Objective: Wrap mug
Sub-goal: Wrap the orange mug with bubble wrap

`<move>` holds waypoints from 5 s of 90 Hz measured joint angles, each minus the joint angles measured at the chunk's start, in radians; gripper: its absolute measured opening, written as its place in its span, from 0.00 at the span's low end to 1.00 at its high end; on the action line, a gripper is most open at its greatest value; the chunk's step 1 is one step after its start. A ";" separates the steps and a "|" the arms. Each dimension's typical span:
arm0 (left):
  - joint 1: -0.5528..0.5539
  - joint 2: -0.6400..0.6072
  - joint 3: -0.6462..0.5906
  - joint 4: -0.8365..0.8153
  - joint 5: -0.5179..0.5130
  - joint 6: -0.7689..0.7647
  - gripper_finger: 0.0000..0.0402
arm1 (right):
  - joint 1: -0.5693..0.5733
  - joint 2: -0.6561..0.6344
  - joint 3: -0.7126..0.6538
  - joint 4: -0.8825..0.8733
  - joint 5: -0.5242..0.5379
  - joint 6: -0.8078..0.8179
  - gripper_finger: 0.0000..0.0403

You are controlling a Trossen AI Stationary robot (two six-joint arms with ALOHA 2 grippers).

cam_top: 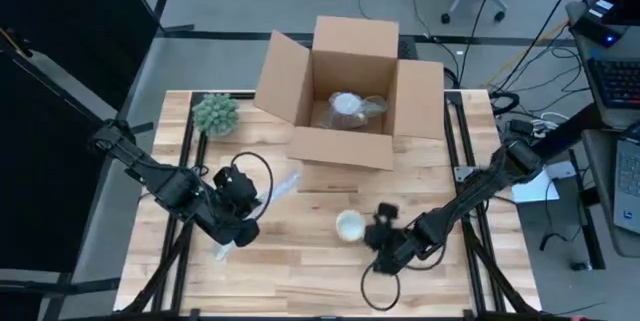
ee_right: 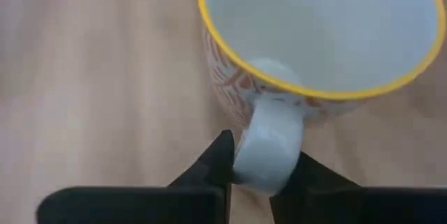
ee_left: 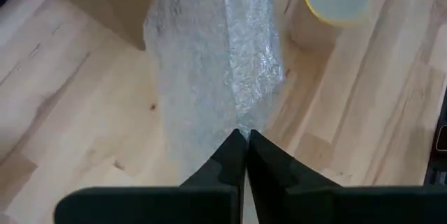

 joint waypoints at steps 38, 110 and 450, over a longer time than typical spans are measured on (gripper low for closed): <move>-0.002 0.000 0.000 0.012 0.000 0.004 0.00 | 0.172 -0.102 -0.132 -0.228 0.088 0.450 0.09; -0.002 0.000 0.000 0.034 0.000 0.006 0.00 | 0.257 -0.364 -0.290 -0.286 -0.096 0.759 0.53; -0.002 0.014 0.023 0.247 0.004 0.286 0.00 | -0.326 -0.141 -0.289 0.927 -0.425 -0.189 0.48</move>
